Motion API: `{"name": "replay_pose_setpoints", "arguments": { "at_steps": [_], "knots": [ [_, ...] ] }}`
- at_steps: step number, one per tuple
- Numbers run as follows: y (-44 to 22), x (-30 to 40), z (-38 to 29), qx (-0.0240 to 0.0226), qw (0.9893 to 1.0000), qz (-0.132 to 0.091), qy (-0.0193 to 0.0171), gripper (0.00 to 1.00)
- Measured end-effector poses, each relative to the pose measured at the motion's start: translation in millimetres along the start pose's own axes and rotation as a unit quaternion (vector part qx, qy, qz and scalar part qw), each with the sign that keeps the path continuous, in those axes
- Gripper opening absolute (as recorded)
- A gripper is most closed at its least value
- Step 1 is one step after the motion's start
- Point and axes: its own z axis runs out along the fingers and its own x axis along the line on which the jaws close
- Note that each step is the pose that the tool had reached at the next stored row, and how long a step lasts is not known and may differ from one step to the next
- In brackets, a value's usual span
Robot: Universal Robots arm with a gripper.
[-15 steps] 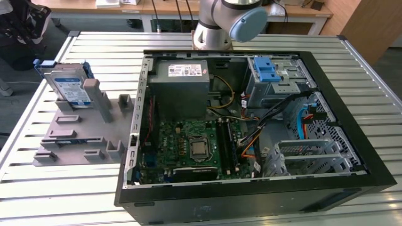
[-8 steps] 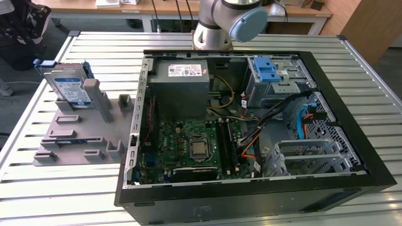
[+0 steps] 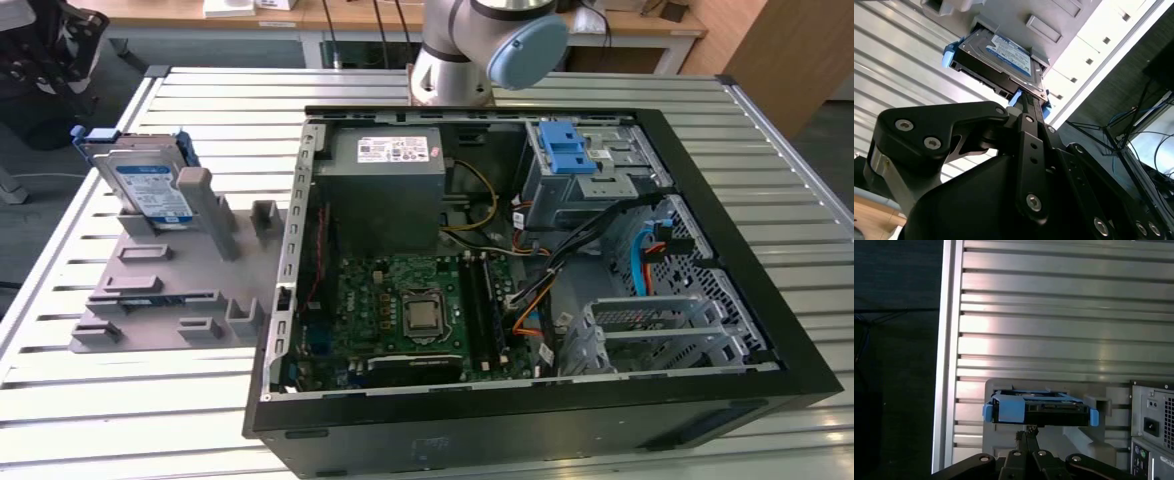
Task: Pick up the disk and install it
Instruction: 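Pick up the disk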
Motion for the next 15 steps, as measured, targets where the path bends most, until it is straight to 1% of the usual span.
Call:
{"name": "replay_pose_setpoints", "arguments": {
  "at_steps": [7, 15],
  "knots": [
    [0.0, 0.0, 0.0, -0.0003, 0.9999, -0.013, 0.0006, 0.11],
    [0.0, 0.0, 0.1, -0.0007, 0.9996, -0.029, 0.0013, 0.11]
  ]
}}
